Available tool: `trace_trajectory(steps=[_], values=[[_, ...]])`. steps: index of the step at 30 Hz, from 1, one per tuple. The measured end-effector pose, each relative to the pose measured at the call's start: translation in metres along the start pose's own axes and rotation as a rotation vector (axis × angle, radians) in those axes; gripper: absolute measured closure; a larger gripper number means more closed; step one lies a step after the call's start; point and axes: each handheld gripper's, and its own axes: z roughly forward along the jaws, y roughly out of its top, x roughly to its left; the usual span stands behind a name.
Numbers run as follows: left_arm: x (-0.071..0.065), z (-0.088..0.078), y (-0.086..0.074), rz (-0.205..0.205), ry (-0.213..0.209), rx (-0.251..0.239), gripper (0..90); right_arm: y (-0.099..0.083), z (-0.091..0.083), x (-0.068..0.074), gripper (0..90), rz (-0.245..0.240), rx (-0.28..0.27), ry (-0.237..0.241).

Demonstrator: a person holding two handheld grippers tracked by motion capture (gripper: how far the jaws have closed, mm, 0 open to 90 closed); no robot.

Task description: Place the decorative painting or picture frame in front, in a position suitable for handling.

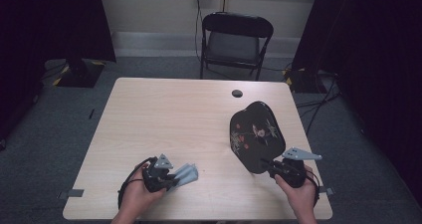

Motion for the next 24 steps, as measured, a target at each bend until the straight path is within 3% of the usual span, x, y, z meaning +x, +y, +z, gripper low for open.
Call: trace_trajectory(steps=[5,10,12,16,19,22,24], values=[[-0.001,0.004,0.007,0.01,-0.005,-0.007,76.6,0.0,0.0,0.0,78.6,0.0,-0.005,-0.001],[0.001,-0.012,0.003,0.004,0.016,-0.037,67.1,0.0,0.0,0.0,78.5,0.003,-0.005,0.0],[0.001,-0.016,-0.002,-0.01,0.01,-0.024,62.4,0.0,0.0,-0.001,78.5,0.005,-0.006,0.001],[0.002,-0.009,-0.011,0.013,0.028,0.0,61.1,0.0,0.0,-0.001,78.6,0.005,-0.006,0.0],[-0.001,-0.008,-0.009,0.04,0.048,0.01,67.8,0.0,0.0,-0.001,78.8,0.007,-0.008,-0.001],[-0.002,-0.007,-0.007,0.032,0.026,0.023,77.3,0.0,0.0,-0.001,78.8,0.009,-0.008,-0.002],[-0.003,-0.007,-0.006,0.036,0.032,0.029,78.9,0.0,0.001,-0.001,78.9,0.012,-0.006,-0.001]])
